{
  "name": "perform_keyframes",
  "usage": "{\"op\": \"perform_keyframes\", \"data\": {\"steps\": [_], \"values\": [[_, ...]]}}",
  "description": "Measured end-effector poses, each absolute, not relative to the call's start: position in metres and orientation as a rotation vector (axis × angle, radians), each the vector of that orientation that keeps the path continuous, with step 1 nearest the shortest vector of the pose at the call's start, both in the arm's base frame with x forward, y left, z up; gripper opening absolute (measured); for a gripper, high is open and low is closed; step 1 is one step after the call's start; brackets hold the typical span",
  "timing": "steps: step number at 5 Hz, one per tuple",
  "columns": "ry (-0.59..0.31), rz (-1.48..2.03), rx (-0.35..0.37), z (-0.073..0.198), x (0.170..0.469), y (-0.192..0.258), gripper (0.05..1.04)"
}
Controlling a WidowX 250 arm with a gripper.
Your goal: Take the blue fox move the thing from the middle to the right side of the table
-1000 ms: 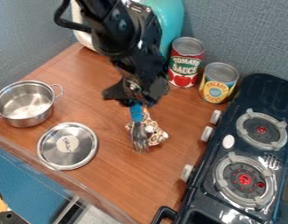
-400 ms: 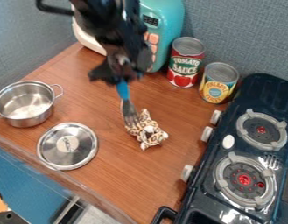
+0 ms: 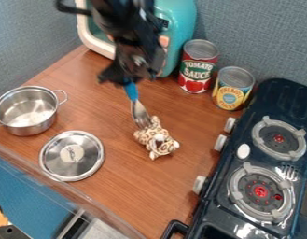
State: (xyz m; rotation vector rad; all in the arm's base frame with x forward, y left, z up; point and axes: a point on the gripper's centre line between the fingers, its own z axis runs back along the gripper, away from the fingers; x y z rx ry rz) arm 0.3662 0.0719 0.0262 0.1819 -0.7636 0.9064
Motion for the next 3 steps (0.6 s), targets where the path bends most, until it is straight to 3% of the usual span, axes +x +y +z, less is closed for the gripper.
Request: {"op": "perform_keyframes", "data": {"steps": [1, 3], "values": [[-0.763, 0.917, 0.170, 0.021, 0.376, 0.063, 0.413], [-0.741, 0.871, 0.176, 0.005, 0.362, 0.049, 0.413]]}}
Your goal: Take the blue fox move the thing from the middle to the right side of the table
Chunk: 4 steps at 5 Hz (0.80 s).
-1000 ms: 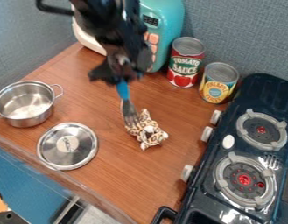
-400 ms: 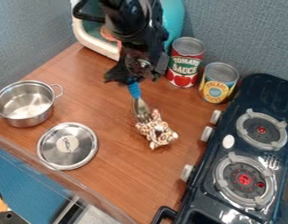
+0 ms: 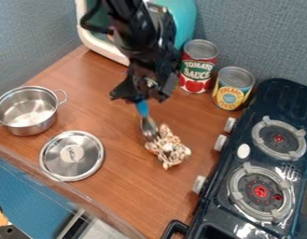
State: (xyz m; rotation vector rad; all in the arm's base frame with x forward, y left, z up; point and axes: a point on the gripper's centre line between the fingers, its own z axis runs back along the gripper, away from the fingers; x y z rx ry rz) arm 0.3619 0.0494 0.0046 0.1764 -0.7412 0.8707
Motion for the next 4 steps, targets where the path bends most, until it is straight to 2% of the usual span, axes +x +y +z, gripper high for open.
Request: {"op": "perform_keyframes", "data": {"steps": [2, 4], "values": [[-0.756, 0.798, 0.133, 0.015, 0.344, 0.019, 0.413], [-0.740, 0.816, 0.114, 0.021, 0.342, 0.018, 0.413]]}}
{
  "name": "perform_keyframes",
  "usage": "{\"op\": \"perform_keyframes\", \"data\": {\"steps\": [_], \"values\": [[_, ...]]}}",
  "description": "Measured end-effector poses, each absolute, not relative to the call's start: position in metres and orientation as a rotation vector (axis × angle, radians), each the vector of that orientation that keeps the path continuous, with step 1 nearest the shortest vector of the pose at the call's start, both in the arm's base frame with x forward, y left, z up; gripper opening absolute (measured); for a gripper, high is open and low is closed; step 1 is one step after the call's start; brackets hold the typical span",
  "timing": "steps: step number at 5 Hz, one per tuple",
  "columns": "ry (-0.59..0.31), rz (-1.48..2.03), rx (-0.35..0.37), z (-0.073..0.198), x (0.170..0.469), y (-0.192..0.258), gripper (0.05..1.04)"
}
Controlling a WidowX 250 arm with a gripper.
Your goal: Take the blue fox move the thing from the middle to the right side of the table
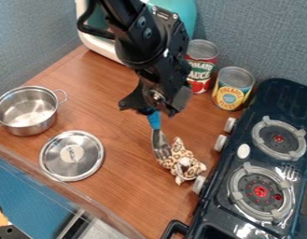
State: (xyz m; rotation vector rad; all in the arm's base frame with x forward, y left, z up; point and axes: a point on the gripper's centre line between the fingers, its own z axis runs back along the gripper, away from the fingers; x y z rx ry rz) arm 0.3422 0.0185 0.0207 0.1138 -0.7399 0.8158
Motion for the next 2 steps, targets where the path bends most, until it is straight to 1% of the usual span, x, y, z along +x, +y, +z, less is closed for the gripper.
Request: {"op": "perform_keyframes", "data": {"steps": [1, 2], "values": [[-0.698, 0.952, 0.121, 0.017, 0.351, 0.062, 0.413], [-0.645, 1.030, 0.128, 0.000, 0.356, 0.093, 0.413]]}}
